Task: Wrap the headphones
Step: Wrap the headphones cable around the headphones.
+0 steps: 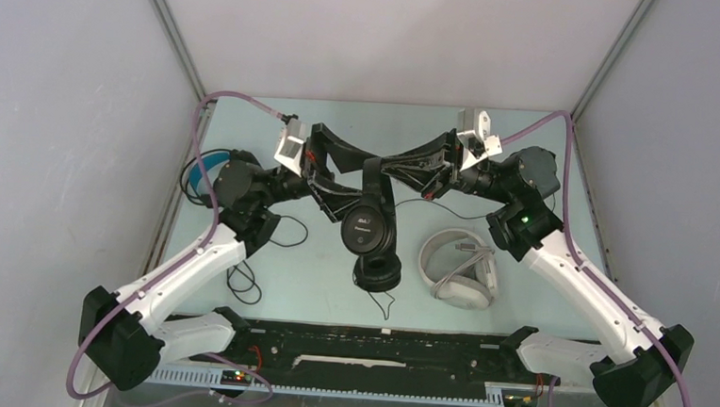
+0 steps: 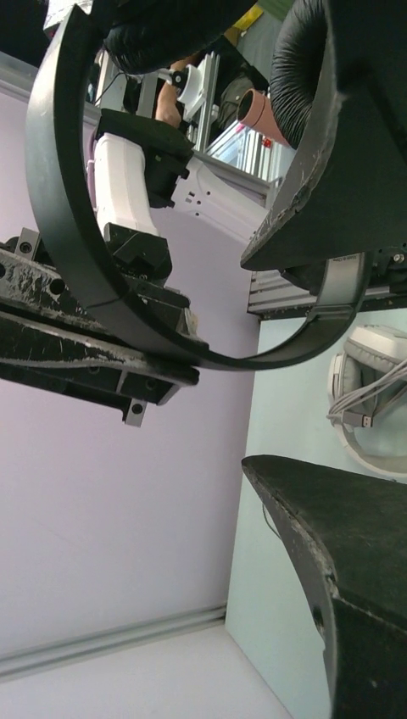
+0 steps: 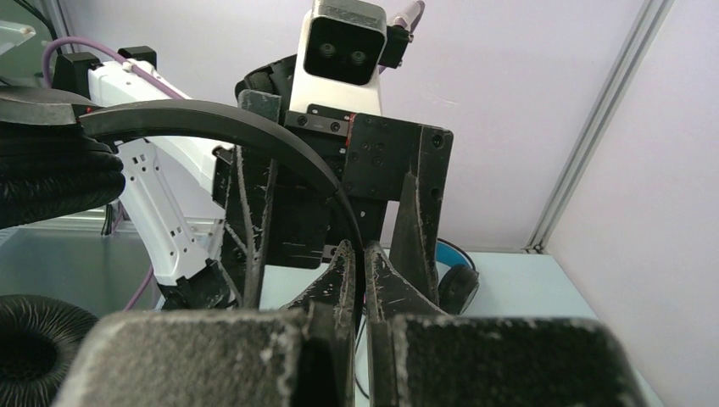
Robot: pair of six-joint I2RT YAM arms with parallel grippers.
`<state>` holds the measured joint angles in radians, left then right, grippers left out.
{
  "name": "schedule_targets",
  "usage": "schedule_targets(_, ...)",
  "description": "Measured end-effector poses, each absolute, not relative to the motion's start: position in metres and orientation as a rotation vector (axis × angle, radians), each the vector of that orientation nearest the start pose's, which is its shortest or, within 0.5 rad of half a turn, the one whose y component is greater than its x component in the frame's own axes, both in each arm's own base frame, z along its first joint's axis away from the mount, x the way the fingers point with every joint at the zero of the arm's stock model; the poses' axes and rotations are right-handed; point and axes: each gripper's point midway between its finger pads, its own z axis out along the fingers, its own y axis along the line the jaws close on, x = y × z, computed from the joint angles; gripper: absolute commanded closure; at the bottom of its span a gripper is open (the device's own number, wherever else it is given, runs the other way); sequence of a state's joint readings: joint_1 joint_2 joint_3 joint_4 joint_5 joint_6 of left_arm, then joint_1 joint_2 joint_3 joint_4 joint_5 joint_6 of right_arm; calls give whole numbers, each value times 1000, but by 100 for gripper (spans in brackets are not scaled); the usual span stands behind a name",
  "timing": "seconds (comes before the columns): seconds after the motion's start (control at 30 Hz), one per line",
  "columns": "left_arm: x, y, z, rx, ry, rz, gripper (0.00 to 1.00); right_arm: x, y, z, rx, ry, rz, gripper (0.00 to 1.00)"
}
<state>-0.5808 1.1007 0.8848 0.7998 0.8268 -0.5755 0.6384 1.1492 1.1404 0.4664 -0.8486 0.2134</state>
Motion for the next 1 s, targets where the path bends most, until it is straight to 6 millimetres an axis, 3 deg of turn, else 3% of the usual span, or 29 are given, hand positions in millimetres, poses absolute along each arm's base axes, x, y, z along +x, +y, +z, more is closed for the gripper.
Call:
schedule_targets(0.33, 185, -310, 421, 854, 1022, -1445, 40, 200, 317, 450, -1006, 945, 1192, 100)
schedule_targets(0.37, 185, -310, 422, 854, 1021, -1444, 46, 200, 318, 450, -1006, 948, 1193, 100)
schedule_targets(0.53, 190, -310, 422, 841, 1020, -1419, 99, 202, 319, 446, -1003, 971, 1199, 100)
schedule_targets(0.57, 191, -309, 421, 837, 1024, -1418, 100, 203, 319, 446, -998, 975, 1198, 93)
schedule_targets(0.67, 198, -308, 421, 804, 1040, -1380, 100, 205, 319, 446, -978, 992, 1196, 56)
schedule_targets(0.7, 200, -306, 421, 791, 1050, -1362, 100, 208, 319, 444, -961, 1011, 1192, 50)
schedule_targets(0.8, 208, -297, 420, 735, 1093, -1282, 100, 225, 312, 441, -899, 1072, 1158, 21)
schedule_targets(0.87, 216, -285, 419, 662, 1149, -1206, 100, 239, 303, 437, -850, 1123, 1123, 14)
schedule_targets(1.0, 249, -244, 406, 466, 1297, -993, 100, 263, 285, 429, -762, 1216, 1047, 14)
